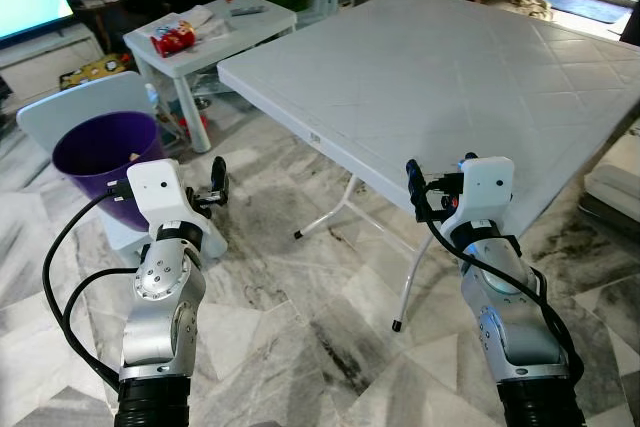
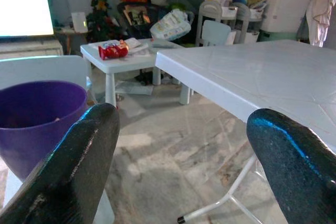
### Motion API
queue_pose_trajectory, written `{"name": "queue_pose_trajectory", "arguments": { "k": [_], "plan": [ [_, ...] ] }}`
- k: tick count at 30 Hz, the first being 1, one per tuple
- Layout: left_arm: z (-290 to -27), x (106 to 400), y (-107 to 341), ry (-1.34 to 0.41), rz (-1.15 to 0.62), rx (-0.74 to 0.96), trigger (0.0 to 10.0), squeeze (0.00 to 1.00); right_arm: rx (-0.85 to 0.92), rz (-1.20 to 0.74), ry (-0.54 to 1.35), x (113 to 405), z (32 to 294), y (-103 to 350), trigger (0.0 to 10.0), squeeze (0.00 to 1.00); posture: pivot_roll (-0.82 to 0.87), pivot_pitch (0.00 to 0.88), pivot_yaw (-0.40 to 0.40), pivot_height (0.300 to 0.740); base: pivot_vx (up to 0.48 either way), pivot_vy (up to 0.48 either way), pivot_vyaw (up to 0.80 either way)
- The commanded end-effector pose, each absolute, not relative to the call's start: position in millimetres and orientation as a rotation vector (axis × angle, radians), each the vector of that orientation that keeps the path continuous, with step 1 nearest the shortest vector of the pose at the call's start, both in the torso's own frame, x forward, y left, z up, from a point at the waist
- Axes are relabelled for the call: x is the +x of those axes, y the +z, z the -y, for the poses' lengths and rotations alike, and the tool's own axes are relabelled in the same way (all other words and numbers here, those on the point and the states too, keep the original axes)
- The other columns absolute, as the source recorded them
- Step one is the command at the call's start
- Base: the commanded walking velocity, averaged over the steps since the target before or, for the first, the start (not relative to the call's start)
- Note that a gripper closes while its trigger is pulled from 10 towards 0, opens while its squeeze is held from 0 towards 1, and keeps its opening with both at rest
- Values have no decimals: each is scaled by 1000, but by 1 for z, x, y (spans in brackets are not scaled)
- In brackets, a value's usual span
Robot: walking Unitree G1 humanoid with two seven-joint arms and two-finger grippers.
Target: Picking trash to rubbish bin
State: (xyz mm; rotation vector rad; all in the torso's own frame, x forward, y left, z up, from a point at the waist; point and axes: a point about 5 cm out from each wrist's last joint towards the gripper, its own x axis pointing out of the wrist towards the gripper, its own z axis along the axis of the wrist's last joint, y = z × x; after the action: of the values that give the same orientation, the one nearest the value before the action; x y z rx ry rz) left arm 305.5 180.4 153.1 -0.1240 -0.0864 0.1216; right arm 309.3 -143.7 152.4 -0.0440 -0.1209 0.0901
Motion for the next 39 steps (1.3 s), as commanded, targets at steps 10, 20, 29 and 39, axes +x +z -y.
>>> {"name": "queue_pose_trajectory", "arguments": {
  "k": [10,20,29,39],
  "plan": [
    [-186,309,152,150,52,-144,10000,0,-46,118,92,308,145,154,10000,0,20,96,43,740,0,0,-800],
    [-188,310,151,159,28,-153,10000,0,-48,113,98,305,145,153,10000,0,18,102,42,740,0,48,-320],
    [-188,310,150,158,17,-154,10000,0,-52,107,99,304,146,152,10000,0,15,105,41,740,0,307,0],
    [-188,310,149,159,9,-157,10000,0,-54,103,100,304,147,152,10000,0,14,106,39,740,0,321,0]
  ]
}}
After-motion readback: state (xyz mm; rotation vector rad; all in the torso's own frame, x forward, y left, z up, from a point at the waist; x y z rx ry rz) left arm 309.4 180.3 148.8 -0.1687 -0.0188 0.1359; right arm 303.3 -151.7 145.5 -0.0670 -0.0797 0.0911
